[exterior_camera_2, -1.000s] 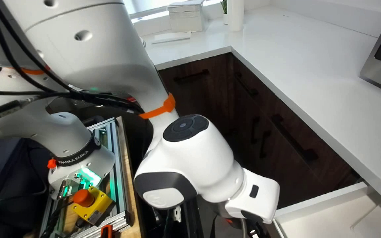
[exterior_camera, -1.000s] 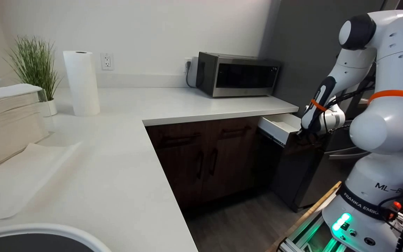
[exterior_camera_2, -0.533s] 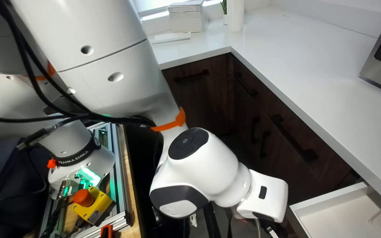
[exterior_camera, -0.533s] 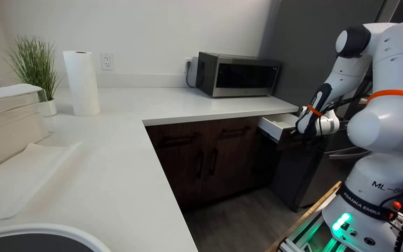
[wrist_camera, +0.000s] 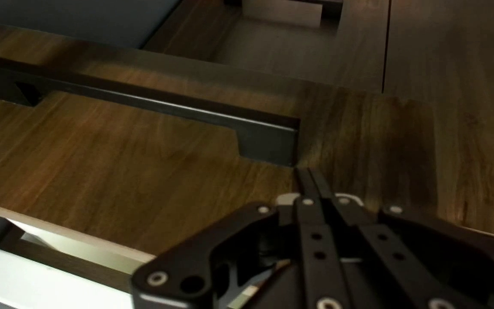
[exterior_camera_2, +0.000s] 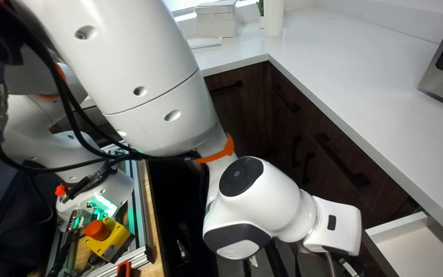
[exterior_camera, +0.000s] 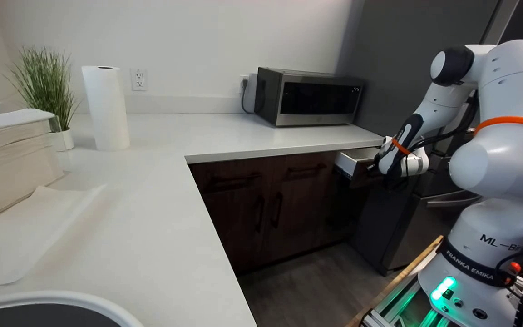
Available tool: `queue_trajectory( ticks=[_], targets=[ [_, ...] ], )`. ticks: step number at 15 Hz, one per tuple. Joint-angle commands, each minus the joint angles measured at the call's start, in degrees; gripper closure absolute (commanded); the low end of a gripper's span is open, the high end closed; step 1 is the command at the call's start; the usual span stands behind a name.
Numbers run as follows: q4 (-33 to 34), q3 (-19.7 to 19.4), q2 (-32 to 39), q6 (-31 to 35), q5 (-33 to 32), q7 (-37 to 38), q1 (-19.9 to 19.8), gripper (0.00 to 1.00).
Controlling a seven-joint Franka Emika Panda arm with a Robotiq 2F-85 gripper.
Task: Close the drawer
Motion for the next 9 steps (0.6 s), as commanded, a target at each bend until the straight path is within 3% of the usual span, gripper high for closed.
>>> queue_trajectory(
  ticks=[1, 9],
  targets=[
    [0.6, -0.7, 0.4, 0.2, -0.6, 1.1, 0.8, 0.99],
    [4.6, 0.6, 3.0, 1.7, 0.4, 2.3, 1.6, 1.0]
  ],
)
